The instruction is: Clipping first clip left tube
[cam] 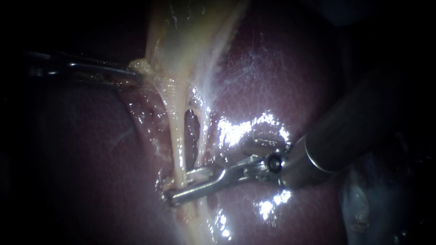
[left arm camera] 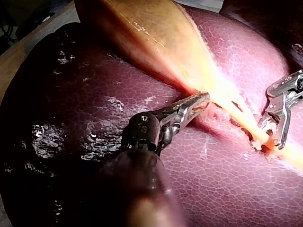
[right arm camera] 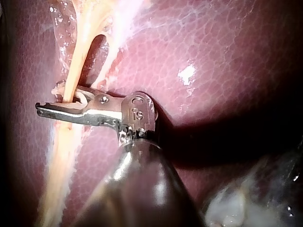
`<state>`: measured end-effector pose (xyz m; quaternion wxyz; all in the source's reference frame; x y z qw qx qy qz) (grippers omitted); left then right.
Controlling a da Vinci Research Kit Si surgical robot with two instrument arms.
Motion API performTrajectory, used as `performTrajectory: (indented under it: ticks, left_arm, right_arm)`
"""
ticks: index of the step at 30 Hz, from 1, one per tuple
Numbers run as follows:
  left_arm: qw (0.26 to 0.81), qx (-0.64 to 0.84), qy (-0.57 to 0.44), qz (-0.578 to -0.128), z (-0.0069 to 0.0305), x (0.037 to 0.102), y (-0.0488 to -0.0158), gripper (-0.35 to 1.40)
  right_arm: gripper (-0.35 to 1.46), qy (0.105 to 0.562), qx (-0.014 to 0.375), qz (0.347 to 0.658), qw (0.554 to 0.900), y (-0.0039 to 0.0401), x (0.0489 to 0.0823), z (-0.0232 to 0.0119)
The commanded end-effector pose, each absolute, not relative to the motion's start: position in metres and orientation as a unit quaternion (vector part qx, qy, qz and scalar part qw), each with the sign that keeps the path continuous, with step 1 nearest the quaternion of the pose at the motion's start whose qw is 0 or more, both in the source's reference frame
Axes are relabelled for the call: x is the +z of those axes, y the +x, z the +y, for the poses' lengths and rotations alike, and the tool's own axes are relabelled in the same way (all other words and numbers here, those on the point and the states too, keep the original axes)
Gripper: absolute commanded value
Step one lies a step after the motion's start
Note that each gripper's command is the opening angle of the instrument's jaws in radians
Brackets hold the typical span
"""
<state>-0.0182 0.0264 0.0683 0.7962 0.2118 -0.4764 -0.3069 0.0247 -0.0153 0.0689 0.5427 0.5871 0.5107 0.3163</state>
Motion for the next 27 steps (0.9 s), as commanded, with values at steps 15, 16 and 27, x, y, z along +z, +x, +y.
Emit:
performTrajectory:
  ticks: [15, 16, 27]
  left_arm:
    - [0.796, -0.307, 0.212, -0.476, 0.0264, 0.0683, -0.0182, -0.35]
    - [0.796, -0.307, 0.212, -0.476, 0.0264, 0.0683, -0.0182, -0.35]
    - [0.796, -0.307, 0.212, -0.476, 0.0264, 0.0683, -0.0182, -0.35]
  right_arm:
    - [0.42, 0.583, 0.325, 0.517, 0.536, 0.0251, 0.0620, -0.0143]
    - [0.42, 0.581, 0.325, 0.519, 0.536, 0.0251, 0.0616, -0.0141]
    - [0.38, 0.567, 0.325, 0.533, 0.537, 0.0247, 0.0597, -0.0125]
